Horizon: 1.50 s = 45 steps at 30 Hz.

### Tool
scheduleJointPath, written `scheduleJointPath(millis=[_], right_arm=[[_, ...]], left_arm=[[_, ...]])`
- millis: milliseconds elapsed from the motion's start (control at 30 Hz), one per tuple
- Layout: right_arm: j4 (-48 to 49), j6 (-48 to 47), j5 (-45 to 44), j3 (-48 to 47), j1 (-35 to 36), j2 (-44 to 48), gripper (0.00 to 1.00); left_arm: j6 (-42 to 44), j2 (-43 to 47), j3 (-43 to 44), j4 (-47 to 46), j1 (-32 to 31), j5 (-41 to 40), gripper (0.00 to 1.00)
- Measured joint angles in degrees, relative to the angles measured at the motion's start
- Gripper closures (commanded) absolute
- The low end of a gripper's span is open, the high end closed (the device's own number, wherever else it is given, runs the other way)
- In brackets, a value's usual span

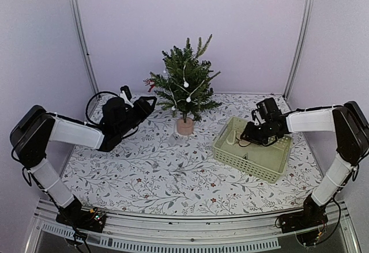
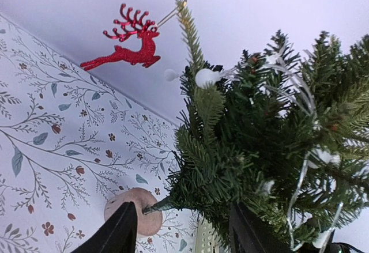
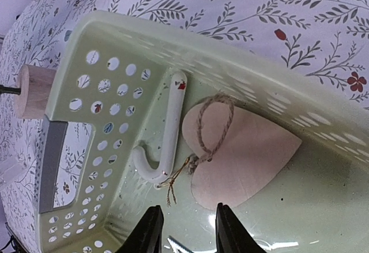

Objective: Decorate the small christmas tree

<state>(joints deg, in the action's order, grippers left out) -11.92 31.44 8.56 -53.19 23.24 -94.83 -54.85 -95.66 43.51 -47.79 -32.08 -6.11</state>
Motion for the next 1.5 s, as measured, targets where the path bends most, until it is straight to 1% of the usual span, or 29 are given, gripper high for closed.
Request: scheduleJointPath(millis=[300,467,667,767,867,1000,1167,1333,1500], right_arm=[[3.58,2.25,-3.93,-1.55,0.5,-7.41,0.68],[6.27,3.15,-5.33,-1.55,0.61,-7.89,0.7],[8.35,3.48,-6.58,-1.57,1.01,-8.41,0.71],[9.18,3.48,-6.8,-1.64,1.14,-8.44,0.75],[9.92,3.58,-6.88,-1.79,1.2,-8.98,0.83],[10.69,3.87,-6.91,-1.81,1.2,-10.4,0.99],[11.56,3.76,-6.71,-1.38,1.2,-10.45,1.0],[9.38,2.21,-6.45,0.17,1.22,-6.05,1.0],[6.58,-0.13,-4.98,1.88,1.25,4.94,1.0]], left_arm=[[4.31,8.76,-4.07,6.12,0.0,-1.92,0.42],[6.75,12.79,-4.79,9.07,0.0,-2.4,0.41],[7.96,15.32,-6.01,11.34,0.0,-2.78,0.4],[8.24,15.54,-6.08,12.33,0.0,-2.99,0.4],[8.66,15.54,-6.08,13.14,0.0,-3.28,0.4],[9.44,16.15,-6.08,14.1,0.07,-3.43,0.39],[11.63,17.49,-6.08,15.15,0.57,-3.26,0.39],[15.87,20.24,-6.08,17.29,1.25,-0.74,0.38],[22.32,24.2,-6.05,20.85,1.51,4.13,0.38]])
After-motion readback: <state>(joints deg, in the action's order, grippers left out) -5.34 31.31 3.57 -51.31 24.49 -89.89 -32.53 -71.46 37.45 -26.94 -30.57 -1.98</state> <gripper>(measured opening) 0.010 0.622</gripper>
